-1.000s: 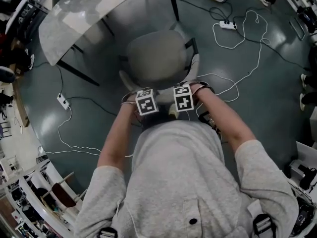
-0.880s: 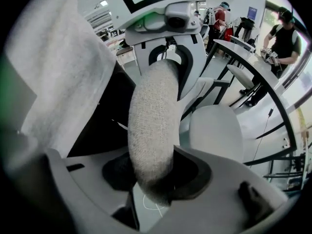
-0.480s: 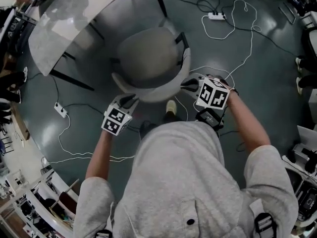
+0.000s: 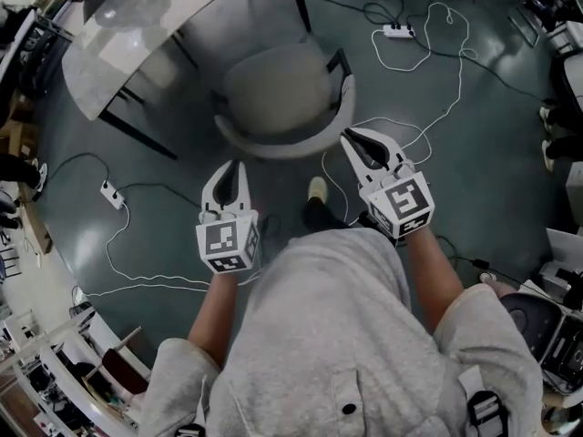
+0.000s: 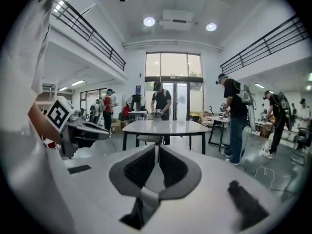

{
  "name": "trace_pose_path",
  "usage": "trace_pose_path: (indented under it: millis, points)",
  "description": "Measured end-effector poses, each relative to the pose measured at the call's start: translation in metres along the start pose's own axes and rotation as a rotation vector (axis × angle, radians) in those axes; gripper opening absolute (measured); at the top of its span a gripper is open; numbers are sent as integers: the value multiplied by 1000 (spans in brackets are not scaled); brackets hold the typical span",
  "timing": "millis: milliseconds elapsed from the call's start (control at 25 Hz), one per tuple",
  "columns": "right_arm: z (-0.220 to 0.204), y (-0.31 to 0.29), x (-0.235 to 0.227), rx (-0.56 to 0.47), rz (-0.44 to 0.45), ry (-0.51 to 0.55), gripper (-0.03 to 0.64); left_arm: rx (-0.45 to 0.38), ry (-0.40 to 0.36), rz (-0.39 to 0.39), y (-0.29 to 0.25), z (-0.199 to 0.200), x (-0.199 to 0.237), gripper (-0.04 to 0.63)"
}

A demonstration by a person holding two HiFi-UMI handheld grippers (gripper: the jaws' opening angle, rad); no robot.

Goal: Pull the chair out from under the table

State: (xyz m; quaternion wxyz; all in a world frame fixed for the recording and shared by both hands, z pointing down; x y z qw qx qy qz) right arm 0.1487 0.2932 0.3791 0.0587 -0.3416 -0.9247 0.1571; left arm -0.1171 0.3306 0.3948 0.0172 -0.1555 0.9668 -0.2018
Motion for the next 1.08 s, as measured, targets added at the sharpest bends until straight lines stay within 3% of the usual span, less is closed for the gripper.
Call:
trace_pose_path:
  millis: [160,440,1080]
  points:
    - [0,34,39,-51,-55,-27,41,-80,-16,-11,45,1,-22,26]
    - [0,81,92,-85,-56,-10,41,-151,-40,0,117,-12,-39,26]
    - [1,104,167,-118,-22,36,41,-181,6,19,197,-42,-32,26]
Point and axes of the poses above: the fingertips, and each gripper's own axes: y backward along the fingers, x to its left, z out of its top, the point moved 8 cm from there along y, backward along the fingers, and after that the axes turned 1 degree about -y, right-handed, at the moved point
